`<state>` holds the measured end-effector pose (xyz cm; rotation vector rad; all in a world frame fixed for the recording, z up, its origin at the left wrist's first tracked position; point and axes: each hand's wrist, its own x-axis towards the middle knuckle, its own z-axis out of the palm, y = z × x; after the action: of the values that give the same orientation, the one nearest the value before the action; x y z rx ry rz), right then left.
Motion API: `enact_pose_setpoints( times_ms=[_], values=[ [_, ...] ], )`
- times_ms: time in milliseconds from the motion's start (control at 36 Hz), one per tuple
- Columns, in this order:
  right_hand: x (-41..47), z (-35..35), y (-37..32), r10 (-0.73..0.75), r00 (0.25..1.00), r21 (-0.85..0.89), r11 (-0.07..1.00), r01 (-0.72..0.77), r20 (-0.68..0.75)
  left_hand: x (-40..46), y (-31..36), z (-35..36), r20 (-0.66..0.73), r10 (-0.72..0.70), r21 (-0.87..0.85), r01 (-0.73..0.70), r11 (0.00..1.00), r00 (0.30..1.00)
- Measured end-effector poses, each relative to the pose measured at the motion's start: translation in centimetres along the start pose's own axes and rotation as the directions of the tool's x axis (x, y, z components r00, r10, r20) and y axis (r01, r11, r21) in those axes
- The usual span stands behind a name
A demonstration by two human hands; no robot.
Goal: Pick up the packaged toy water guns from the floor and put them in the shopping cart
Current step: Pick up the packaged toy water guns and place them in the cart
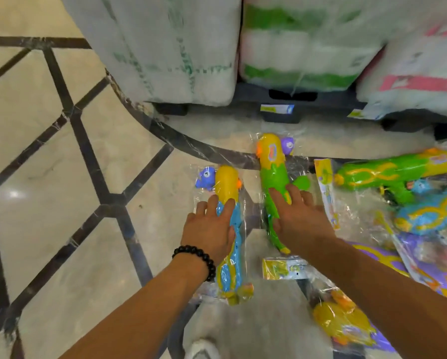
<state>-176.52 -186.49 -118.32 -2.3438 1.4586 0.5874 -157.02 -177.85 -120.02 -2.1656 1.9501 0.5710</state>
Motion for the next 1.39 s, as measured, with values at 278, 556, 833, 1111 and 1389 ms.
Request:
enact_pose_setpoints(
  times_ms=[278,556,833,1111,1389],
  values=[
    [7.9,9.6,1.6,0.129,0.99,0.227,0.964,-0.137,0.049,5.1,1.3,11.5,0.157,-0.156,-0.148,0.179,0.973,0.975],
    [8.6,10.3,1.1,0.187,0.982,0.313,0.933,-0.178,0.001,5.9,1.4,11.7,0.033,-0.193,-0.137,0.196,0.971,0.981],
    [-0.6,6.1,-1.6,0.16,0.987,0.41,0.901,-0.142,-0.011,-2.6,0.5,3.6,0.096,-0.179,-0.136,0.191,0.972,0.979],
    [-11.5,-6.5,-3.1,0.129,0.989,0.537,0.84,-0.074,-0.066,-11.0,3.1,-10.9,0.026,-0.141,-0.346,0.142,0.928,0.99],
    [-23.7,-24.1,0.4,0.217,0.964,0.654,0.754,-0.064,-0.155,-16.1,9.8,-30.2,-0.116,-0.063,-0.422,0.009,0.907,0.991]
  ],
)
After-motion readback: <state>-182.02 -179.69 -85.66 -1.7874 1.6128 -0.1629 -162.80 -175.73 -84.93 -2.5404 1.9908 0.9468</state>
